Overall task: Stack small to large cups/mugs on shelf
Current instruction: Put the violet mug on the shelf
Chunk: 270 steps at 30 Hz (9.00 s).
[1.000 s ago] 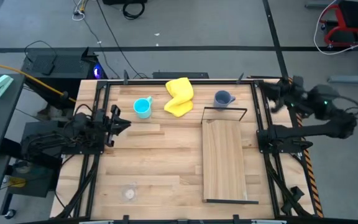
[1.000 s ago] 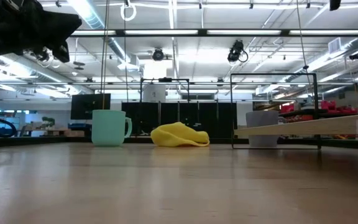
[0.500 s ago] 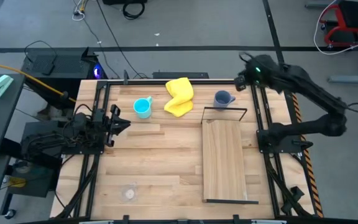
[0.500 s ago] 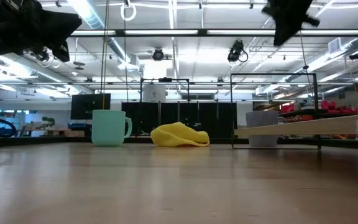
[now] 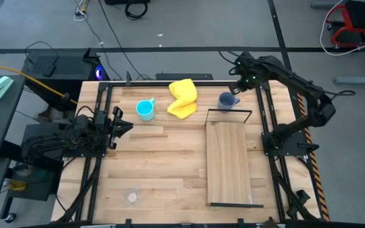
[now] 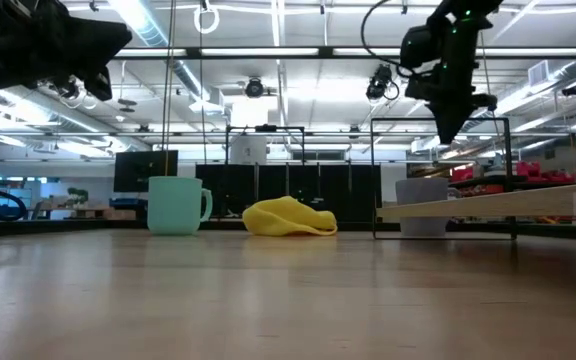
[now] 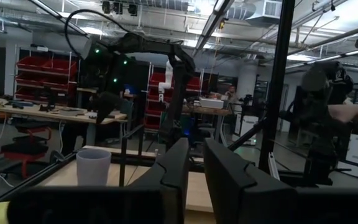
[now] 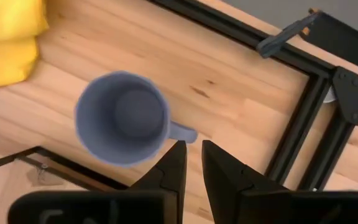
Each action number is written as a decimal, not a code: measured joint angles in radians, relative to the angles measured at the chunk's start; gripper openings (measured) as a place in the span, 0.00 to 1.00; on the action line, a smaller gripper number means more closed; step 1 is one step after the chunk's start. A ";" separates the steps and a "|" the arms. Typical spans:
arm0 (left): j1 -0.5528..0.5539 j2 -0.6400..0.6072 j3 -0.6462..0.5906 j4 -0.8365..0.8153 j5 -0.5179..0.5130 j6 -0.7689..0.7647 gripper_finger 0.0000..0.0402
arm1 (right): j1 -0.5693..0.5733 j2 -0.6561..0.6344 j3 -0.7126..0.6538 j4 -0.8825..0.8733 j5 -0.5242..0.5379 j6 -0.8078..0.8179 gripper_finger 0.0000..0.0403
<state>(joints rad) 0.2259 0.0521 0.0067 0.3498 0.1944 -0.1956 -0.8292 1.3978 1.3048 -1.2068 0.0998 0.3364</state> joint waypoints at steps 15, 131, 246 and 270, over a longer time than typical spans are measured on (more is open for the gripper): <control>0.000 0.000 0.000 -0.057 0.000 -0.045 0.17 | 0.079 0.128 -0.050 0.106 0.004 -0.074 0.19; 0.000 0.000 0.000 -0.071 -0.019 -0.026 0.06 | 0.053 0.245 -0.058 0.189 -0.021 -0.155 0.14; 0.000 0.000 0.000 -0.078 -0.019 -0.029 0.03 | 0.568 -0.296 0.072 -0.364 -0.070 0.193 0.03; 0.000 0.000 0.000 -0.094 -0.018 -0.029 0.02 | 0.651 -0.268 -0.283 0.001 -0.104 0.211 0.03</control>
<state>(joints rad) 0.2256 0.0521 0.0067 0.2562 0.1759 -0.2245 -0.1780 1.1300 1.0220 -1.2059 -0.0046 0.5474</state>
